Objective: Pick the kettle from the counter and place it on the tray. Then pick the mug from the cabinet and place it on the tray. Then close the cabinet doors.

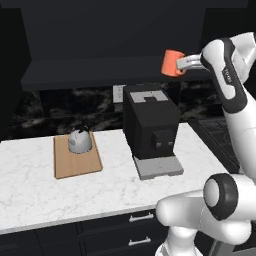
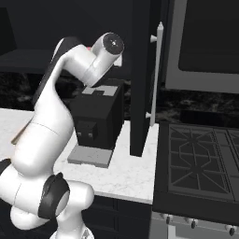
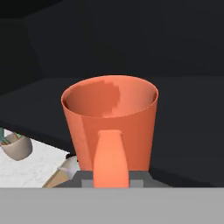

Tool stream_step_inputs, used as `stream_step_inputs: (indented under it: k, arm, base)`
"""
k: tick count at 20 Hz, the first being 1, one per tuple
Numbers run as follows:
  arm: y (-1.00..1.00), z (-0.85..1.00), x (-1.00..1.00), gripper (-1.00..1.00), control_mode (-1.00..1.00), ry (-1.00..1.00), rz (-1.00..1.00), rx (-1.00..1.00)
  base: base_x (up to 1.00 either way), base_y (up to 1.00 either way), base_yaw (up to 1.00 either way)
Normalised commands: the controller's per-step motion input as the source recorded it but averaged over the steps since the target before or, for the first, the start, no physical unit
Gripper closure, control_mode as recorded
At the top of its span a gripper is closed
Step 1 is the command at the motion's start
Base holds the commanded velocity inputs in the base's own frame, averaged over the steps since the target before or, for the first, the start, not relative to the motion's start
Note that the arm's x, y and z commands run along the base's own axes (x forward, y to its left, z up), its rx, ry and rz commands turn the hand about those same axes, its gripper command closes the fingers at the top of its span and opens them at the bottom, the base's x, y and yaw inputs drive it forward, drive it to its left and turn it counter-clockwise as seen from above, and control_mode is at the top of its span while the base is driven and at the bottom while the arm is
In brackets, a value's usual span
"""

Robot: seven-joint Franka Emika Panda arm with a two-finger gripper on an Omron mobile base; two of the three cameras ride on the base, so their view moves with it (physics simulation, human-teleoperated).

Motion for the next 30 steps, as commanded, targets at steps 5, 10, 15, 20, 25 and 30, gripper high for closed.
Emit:
stream_step_inputs:
  k: [5,10,15,20,25,30]
  arm:
    - [0.59,0.02,-0.97,1.0,-1.0,0.0,0.0,-0.01]
    - [0.85,-0.1,-0.89,1.0,-1.0,0.0,0.0,-0.05]
    - [0.99,-0.35,-0.69,1.0,-1.0,0.0,0.0,-0.08]
    - [1.0,-0.53,-0.38,1.0,-1.0,0.05,0.0,-0.16]
    - [1.0,-0.66,-0.19,1.0,-1.0,0.11,-0.04,-0.21]
    - [0.98,-0.85,0.07,1.0,-1.0,0.17,-0.19,-0.11]
  base:
    - [0.0,0.0,0.0]
    - [0.0,0.0,0.0]
    - [0.0,0.0,0.0]
    - [0.0,0.0,0.0]
    - [0.0,0.0,0.0]
    - [0.0,0.0,0.0]
